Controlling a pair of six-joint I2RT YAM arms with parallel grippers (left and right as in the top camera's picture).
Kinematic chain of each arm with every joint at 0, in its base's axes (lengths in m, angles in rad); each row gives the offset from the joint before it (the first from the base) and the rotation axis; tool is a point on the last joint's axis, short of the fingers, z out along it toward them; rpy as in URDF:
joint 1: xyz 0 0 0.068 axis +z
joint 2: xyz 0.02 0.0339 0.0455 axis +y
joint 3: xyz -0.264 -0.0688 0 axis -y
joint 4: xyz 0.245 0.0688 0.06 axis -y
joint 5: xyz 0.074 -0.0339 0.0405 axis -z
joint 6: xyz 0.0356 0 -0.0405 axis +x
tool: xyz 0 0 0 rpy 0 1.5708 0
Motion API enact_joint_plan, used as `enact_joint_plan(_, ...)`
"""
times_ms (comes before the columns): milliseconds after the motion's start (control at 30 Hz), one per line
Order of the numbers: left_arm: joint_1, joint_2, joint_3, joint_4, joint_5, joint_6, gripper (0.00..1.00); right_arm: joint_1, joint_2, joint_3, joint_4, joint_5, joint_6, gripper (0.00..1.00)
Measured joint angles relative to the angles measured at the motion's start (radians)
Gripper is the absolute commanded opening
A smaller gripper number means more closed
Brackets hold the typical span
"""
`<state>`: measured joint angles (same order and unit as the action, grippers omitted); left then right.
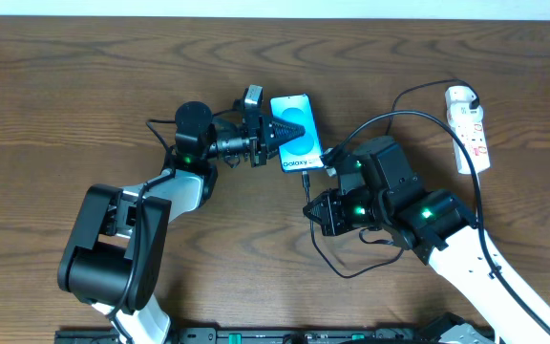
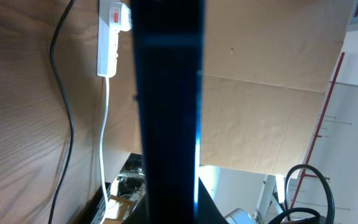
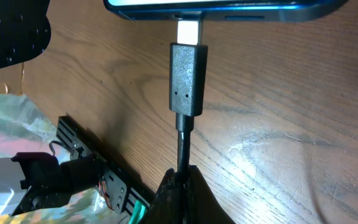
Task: Plug charger to phone and switch on socket
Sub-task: 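Align the USB-C plug under the phone's port with the right gripper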
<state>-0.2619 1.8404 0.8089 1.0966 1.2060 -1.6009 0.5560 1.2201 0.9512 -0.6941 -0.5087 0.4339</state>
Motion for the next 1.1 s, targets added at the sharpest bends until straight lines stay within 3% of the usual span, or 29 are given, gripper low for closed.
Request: enact_joint_plan(1100,-0.01,0.0,0.0,0.0,0.0,0.008,0.07,0.0,0.004,0.0,0.003,-0.009,0.003,0.01)
